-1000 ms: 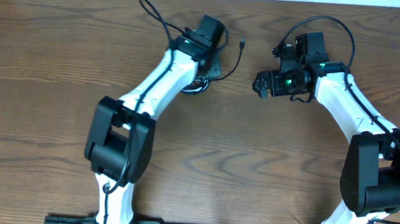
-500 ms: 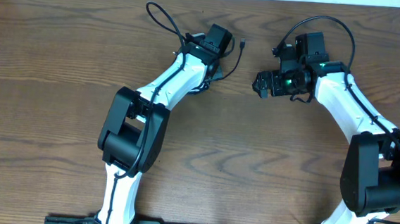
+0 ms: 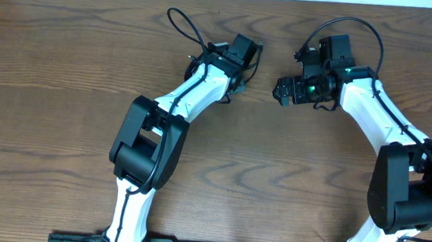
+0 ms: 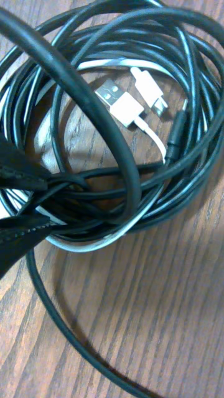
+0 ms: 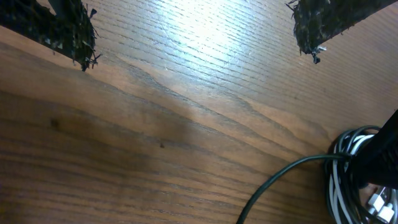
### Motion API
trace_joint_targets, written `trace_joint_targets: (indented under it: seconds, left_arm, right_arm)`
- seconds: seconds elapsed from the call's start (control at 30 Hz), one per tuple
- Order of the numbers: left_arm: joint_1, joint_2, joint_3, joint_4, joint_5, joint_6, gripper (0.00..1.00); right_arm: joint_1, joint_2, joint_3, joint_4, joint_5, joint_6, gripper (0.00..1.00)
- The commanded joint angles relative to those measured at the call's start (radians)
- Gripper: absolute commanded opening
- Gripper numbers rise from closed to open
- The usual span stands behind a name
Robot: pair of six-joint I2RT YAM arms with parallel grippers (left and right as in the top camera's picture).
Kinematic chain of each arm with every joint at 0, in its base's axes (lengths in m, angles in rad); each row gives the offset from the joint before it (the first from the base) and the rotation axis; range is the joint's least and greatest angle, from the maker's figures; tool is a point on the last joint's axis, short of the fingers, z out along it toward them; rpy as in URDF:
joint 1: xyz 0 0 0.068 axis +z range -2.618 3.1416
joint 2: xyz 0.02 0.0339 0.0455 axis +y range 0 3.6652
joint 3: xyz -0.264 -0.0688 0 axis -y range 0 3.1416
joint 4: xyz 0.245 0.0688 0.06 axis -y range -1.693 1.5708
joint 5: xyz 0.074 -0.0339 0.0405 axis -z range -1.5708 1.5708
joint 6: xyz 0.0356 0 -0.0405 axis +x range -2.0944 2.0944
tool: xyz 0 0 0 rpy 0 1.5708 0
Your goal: Untangle cables
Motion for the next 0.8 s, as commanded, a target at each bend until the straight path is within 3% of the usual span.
trace_joint_targets:
  seconds: [0.0,0.27,0.43,0.77]
  left_arm:
    - [-0.007,0.006,-0.013,0.005,0.104,0.056,0.14]
    - [-0.054,0.006,-0.013,-0.033,0.354,0.339,0.13]
    - [-0.089,0.006,-0.012,-0.127,0.405,0.463,0.13]
    - [-0.087,-0.123,-0.001,-0.207,0.402,0.429,0.17]
  right_arm:
    - [0.003,0.013,-0.003,-0.002,0.002,0.014,0.99]
    - [0.003,0.013,-0.003,-0.003,0.001,0.014,0.99]
    - [0.004,0.013,-0.003,-0.003,-0.002,0.014,0.99]
    - [0.006,0.013,-0.003,0.031,-0.25,0.024,0.99]
